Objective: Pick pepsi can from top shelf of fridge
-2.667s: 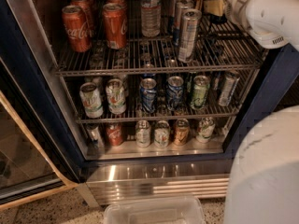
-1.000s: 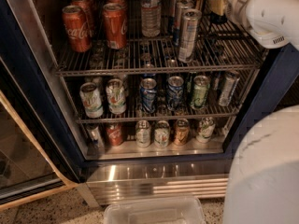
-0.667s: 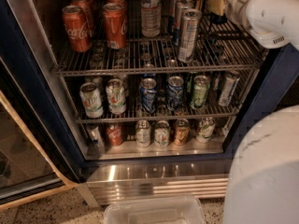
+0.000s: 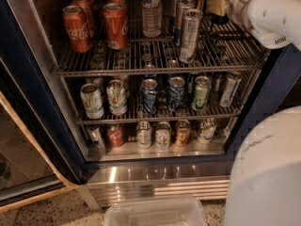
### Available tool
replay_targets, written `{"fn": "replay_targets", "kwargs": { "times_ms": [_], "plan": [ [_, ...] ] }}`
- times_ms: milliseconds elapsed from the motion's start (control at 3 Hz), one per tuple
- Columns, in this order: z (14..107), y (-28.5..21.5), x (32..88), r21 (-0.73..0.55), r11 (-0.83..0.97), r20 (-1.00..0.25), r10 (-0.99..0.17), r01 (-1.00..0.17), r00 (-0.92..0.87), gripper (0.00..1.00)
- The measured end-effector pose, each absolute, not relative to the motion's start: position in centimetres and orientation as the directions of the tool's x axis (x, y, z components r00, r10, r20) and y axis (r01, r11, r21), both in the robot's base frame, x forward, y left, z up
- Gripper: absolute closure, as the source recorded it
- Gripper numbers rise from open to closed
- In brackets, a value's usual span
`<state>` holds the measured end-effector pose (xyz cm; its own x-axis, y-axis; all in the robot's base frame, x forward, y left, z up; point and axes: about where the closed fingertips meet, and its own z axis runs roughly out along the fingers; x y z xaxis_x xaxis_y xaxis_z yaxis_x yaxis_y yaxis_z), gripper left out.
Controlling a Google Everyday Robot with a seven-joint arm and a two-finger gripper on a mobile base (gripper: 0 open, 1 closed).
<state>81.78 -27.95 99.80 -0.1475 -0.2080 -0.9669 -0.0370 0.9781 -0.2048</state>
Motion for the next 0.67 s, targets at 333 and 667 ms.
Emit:
{"fn": "replay_targets", "kwargs": {
  "times_ms": [333, 667],
  "plan": [
    [100.1, -27.7, 82.4, -0.210, 0.977, -0.968, -0.212, -0.032, -0.137, 0.37],
    [100.5, -27.3, 83.4, -0.227, 0.973, -0.966, -0.230, -0.034, -0.122, 0.39]
  ]
}}
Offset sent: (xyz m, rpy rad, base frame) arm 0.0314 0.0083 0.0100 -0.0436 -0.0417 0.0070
